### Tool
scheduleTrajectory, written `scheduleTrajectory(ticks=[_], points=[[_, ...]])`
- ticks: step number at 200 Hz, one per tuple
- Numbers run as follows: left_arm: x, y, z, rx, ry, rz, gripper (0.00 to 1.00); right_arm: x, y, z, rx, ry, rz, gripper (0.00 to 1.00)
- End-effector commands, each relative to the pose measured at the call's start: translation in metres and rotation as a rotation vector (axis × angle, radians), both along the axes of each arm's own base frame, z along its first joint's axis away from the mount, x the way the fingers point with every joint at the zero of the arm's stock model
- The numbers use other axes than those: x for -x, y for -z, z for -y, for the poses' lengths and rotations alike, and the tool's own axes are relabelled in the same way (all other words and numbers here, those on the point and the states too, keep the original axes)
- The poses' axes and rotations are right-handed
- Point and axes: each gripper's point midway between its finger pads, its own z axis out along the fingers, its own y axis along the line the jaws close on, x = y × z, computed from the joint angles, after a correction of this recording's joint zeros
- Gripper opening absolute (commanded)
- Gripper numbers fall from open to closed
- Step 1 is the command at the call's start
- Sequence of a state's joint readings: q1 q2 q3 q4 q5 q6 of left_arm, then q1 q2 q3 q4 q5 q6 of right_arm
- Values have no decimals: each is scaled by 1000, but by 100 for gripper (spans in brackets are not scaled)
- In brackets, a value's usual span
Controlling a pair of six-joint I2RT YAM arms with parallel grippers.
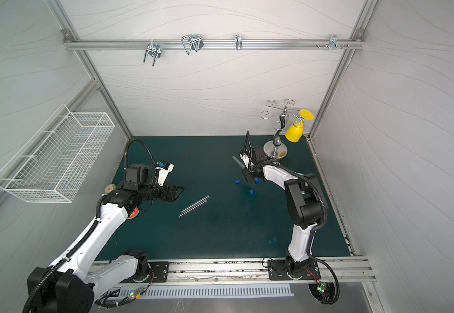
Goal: Insert stoppers into test tubes
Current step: Place the test tube at the center of the board.
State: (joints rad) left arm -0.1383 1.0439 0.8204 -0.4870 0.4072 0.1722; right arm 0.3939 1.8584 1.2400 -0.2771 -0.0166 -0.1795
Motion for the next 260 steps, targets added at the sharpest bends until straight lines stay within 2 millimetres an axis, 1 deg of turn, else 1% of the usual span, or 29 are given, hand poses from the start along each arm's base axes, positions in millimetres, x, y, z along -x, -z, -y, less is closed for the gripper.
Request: scheduleTrajectory(ticks=[1,50,88,107,124,152,172,203,235,260], points=[[-6,-15,0,8,4,68,92,4,14,4,39,9,-81,15],[-5,-14,2,12,19,68,92,7,38,8,120,-21,-136,17],[-3,-15,3,17,28,69,92,11,52,9,150,-43,-166,25],[-3,-15,3,17,28,68,92,12,54,8,155,-48,-168,28],[-3,-15,3,17,26,68,92,12,55,8,157,-51,-170,29],[-3,-14,3,17,28,67,92,12,51,6,151,-54,-163,29],[-3,-14,2,13,31,70,92,11,45,4,135,-53,-154,30],[-1,-13,3,-12,59,78,92,11,23,-2,95,-53,-121,32],[2,-13,7,-22,104,81,91,12,-12,-5,37,-41,-62,37],[5,-12,12,-37,145,80,91,19,-41,-6,-20,-29,-14,40]])
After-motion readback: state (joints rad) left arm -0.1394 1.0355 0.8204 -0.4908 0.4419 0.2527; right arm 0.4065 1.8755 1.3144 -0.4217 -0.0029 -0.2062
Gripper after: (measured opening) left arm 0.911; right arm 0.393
